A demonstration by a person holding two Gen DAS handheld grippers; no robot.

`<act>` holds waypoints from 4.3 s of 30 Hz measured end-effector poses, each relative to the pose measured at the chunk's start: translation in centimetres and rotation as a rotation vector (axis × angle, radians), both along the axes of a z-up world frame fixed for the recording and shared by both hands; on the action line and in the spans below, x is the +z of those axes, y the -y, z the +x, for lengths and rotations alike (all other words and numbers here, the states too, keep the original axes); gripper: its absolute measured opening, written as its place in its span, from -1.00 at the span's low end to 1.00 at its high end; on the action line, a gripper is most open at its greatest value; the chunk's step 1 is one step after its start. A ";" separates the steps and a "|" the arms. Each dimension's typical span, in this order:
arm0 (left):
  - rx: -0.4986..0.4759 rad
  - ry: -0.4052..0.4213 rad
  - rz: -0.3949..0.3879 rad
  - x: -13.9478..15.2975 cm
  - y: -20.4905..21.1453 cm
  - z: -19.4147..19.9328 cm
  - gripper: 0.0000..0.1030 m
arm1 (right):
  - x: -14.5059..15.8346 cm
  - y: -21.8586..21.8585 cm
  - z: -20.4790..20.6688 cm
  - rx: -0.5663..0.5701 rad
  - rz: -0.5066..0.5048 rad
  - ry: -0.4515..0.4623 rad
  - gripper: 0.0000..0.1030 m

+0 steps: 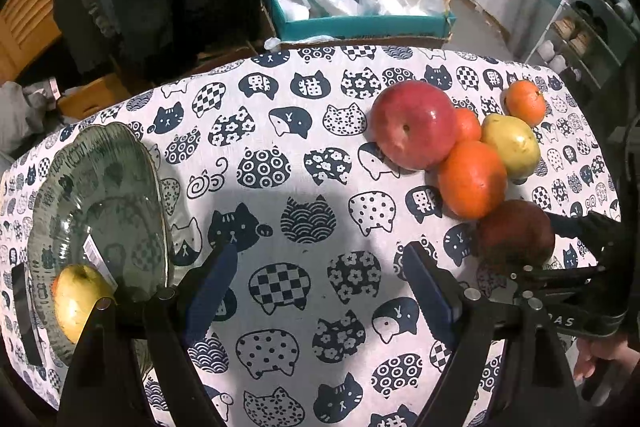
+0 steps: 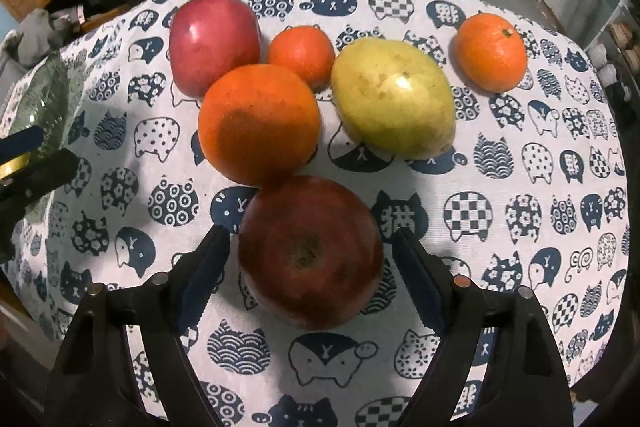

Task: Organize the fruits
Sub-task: 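Grasp a red apple with the right tool while the left tool grasps another red apple, then lift the red apple with the right tool while the left tool lifts its apple, then carry both red apples over the green glass bowl with both tools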

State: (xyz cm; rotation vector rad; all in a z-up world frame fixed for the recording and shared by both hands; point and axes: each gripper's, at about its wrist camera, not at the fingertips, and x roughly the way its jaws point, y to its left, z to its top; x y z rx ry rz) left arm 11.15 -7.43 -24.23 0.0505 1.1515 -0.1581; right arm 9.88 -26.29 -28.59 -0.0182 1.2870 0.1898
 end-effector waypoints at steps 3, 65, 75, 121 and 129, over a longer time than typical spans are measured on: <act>0.004 -0.004 -0.007 -0.1 -0.1 0.2 0.67 | -0.3 -0.2 0.0 0.004 -0.011 -0.011 0.42; -0.072 -0.062 -0.164 -3.6 8.3 9.6 0.49 | 4.9 7.9 5.0 -0.191 0.000 0.178 0.40; -0.060 -0.030 -0.122 -3.2 7.8 8.9 0.48 | 5.4 7.4 4.7 -0.177 -0.016 0.194 0.40; 0.021 0.241 -0.100 10.2 -1.5 1.1 0.48 | 15.3 0.2 2.2 -0.067 0.047 0.400 0.40; 0.065 0.285 -0.097 12.2 -4.9 -0.1 0.48 | 17.2 -3.2 1.9 -0.003 0.066 0.437 0.40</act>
